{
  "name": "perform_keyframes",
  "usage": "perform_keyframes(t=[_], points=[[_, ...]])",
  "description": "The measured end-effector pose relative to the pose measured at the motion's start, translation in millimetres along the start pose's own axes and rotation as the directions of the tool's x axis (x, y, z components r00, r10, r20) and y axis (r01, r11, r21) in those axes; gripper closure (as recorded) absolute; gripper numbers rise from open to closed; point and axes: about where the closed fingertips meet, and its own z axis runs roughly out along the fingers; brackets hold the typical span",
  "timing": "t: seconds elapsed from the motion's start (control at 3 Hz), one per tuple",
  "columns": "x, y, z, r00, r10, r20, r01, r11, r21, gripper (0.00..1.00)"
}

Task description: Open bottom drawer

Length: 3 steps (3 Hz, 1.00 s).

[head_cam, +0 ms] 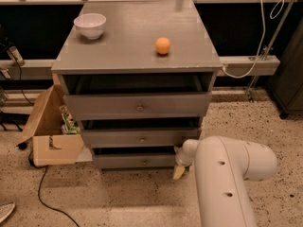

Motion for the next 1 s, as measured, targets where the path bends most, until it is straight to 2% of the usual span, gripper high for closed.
perform_keyframes(t=[0.33, 0.67, 1.0], points=[[9, -8, 19, 1.0, 0.029, -0.01, -0.029, 0.9995, -0.012, 0.0], [15, -6, 35, 0.999, 0.048, -0.02, -0.049, 0.9983, -0.032, 0.18], [18, -5, 30, 0.998, 0.059, -0.025, -0.06, 0.9981, -0.012, 0.41]])
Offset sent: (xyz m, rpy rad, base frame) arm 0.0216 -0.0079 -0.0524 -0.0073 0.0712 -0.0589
